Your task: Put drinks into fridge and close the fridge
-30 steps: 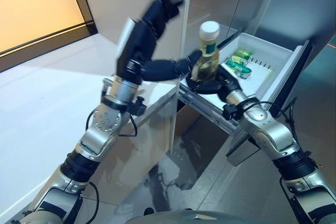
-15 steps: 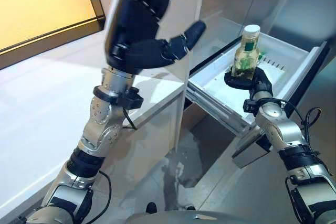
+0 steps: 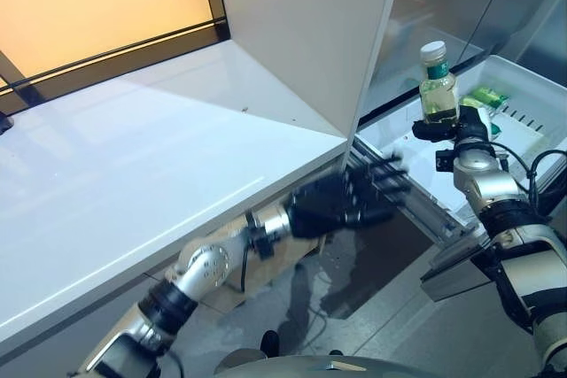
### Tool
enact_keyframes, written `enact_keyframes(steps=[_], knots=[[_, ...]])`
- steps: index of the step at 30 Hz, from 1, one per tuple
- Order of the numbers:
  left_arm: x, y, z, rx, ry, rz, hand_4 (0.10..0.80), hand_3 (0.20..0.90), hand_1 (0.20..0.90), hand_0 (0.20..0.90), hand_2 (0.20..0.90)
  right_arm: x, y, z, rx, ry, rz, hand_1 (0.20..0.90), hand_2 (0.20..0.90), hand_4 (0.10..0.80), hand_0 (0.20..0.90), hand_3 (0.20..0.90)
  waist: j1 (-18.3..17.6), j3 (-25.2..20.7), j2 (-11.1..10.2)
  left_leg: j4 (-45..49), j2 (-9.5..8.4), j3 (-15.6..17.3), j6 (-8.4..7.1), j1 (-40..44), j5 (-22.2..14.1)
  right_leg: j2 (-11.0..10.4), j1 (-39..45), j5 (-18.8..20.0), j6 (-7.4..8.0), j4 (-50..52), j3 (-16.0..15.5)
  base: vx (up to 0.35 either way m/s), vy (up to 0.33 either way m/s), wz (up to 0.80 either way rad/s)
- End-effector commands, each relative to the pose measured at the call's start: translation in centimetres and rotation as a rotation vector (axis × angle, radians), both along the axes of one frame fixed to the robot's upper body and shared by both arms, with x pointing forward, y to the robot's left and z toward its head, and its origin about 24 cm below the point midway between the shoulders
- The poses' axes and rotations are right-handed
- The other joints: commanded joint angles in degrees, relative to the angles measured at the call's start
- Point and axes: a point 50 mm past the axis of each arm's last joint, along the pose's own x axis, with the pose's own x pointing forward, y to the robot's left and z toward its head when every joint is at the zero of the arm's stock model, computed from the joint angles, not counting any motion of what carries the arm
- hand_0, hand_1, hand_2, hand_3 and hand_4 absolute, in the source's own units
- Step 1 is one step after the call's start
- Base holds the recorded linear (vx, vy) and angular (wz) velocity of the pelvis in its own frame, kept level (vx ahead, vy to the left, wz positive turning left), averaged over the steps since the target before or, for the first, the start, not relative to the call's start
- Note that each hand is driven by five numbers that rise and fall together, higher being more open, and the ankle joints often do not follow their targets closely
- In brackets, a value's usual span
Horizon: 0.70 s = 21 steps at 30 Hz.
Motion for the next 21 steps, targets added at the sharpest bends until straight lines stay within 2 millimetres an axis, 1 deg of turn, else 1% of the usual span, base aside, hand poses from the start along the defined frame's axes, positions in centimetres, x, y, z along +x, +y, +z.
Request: enact_keyframes(steps=[1, 2, 3, 7, 8, 10, 11, 13, 16, 17, 18, 21], knots=[[-2.7, -1.3, -1.2, -0.181, 0.184, -0.078, 0.8, 0.9, 0.9, 0.9, 0.9, 1.3, -1.3, 12.2, -0.251, -0.299, 0.015, 0.3, 0.3, 0.1, 0.3, 0.2, 1.66, -6.77, -2.08, 0.09, -1.23, 3.5, 1.57, 1.8, -5.45, -0.33, -1.75, 3.24, 1.2, 0.26, -0.89, 0.056, 0.02, 0.07], [-2.9, -1.2, -1.7, -0.169, 0.208, -0.078, 0.8, 0.9, 0.9, 0.9, 0.9, 1.2, -1.6, 12.1, -0.26, -0.279, 0.012, 0.3, 0.3, 0.1, 0.3, 0.2, 1.77, -6.65, -2.02, 0.09, -1.27, 3.41, 1.62, 1.81, -5.45, -0.35, -1.71, 3.22, 1.18, 0.26, -0.93, 0.052, 0.013, 0.1], [-3.4, -0.7, -3.1, -0.132, 0.25, -0.062, 0.8, 0.9, 0.9, 0.9, 0.9, 1.2, -2.1, 11.8, -0.283, -0.247, 0.001, 0.3, 0.3, 0.1, 0.3, 0.2, 2.02, -6.28, -1.9, 0.09, -1.31, 3.23, 1.7, 1.8, -5.4, -0.43, -1.66, 3.25, 1.13, 0.26, -1.09, 0.037, 0.003, 0.12], [-4.3, 0.9, -6.7, 0.02, 0.276, -0.002, 0.8, 0.9, 0.9, 0.9, 0.9, 0.9, -3.2, 10.8, -0.331, -0.136, -0.012, 0.3, 0.3, 0.1, 0.3, 0.2, 2.29, -5.38, -1.76, 0.09, -1.29, 3.08, 1.85, 1.7, -5.32, -0.56, -1.63, 3.23, 1.06, 0.26, -1.28, 0.035, -0.007, 0.15], [-4.4, 1.1, -7.2, 0.047, 0.273, 0.008, 0.8, 0.9, 0.9, 0.9, 0.9, 0.9, -3.3, 10.7, -0.336, -0.118, -0.013, 0.3, 0.3, 0.1, 0.3, 0.2, 2.31, -5.28, -1.74, 0.09, -1.27, 3.12, 1.85, 1.66, -5.3, -0.58, -1.66, 3.22, 1.06, 0.26, -1.28, 0.027, -0.014, 0.03], [-4.7, 2.6, -9.4, 0.176, 0.256, 0.067, 0.8, 0.9, 0.9, 0.9, 0.9, 0.6, -4.1, 9.9, -0.344, -0.035, -0.015, 0.3, 0.3, 0.1, 0.3, 0.2, 2.49, -4.33, -1.68, 0.09, -1.22, 2.97, 1.95, 1.37, -5.1, -0.61, -2.03, 3.28, 1.02, 0.49, -1.3, 0.0, 0.0, 0.0], [-4.7, 3.0, -9.9, 0.23, 0.242, 0.083, 0.8, 0.9, 0.9, 0.9, 0.9, 0.5, -4.3, 9.6, -0.344, 0.003, -0.016, 0.3, 0.3, 0.1, 0.3, 0.2, 2.54, -4.06, -1.69, 0.09, -1.21, 2.93, 1.97, 1.27, -5.03, -0.62, -2.17, 3.32, 1.01, 0.57, -1.26, -0.02, -0.04, 0.01], [-4.5, 5.2, -12.1, 0.445, 0.159, 0.154, 0.8, 0.9, 0.9, 0.9, 0.9, 0.3, -4.9, 8.4, -0.329, 0.094, -0.005, 0.3, 0.3, 0.1, 0.3, 0.2, 2.73, -2.51, -1.8, 0.09, -1.09, 2.92, 2.11, 0.44, -4.64, -0.57, -3.16, 3.53, 0.94, 0.87, -1.09, -0.061, -0.073, 0.05], [-4.1, 7.9, -14.1, 0.672, 0.096, 0.215, 0.8, 0.9, 0.9, 0.9, 0.9, 0.2, -5.2, 7.6, -0.323, 0.181, 0.014, 0.3, 0.3, 0.1, 0.3, 0.2, 2.66, -0.96, -2.05, 0.09, -0.89, 3.11, 2.18, -0.69, -4.17, -0.23, -4.4, 3.88, 0.78, 1.01, -0.48, -0.077, -0.069, 0.03], [-4.1, 8.2, -14.3, 0.7, 0.093, 0.226, 0.8, 0.9, 0.9, 0.9, 0.9, 0.2, -5.2, 7.6, -0.327, 0.184, 0.017, 0.3, 0.3, 0.1, 0.3, 0.2, 2.63, -0.72, -2.07, 0.09, -0.86, 3.15, 2.18, -0.82, -4.11, -0.16, -4.57, 3.92, 0.75, 1.03, -0.35, -0.064, -0.073, -0.01], [-3.9, 9.4, -14.9, 0.798, 0.084, 0.259, 0.8, 0.9, 0.9, 0.9, 0.9, 0.1, -5.3, 7.0, -0.315, 0.222, 0.025, 0.3, 0.3, 0.1, 0.3, 0.2, 2.58, 0.07, -2.27, 0.09, -0.71, 3.27, 2.15, -1.31, -3.94, 0.04, -5.07, 4.09, 0.66, 1.04, 0.14, -0.059, -0.074, -0.04], [-3.6, 11.3, -15.6, 0.914, 0.084, 0.313, 0.8, 0.9, 0.9, 0.9, 0.9, 0.1, -5.3, 6.4, -0.302, 0.253, 0.034, 0.3, 0.3, 0.1, 0.3, 0.2, 2.61, 1.16, -2.6, 0.09, -0.49, 3.4, 2.16, -2.37, -3.64, 0.32, -6.1, 4.32, 0.54, 0.99, 0.85, -0.069, -0.077, -0.05]])
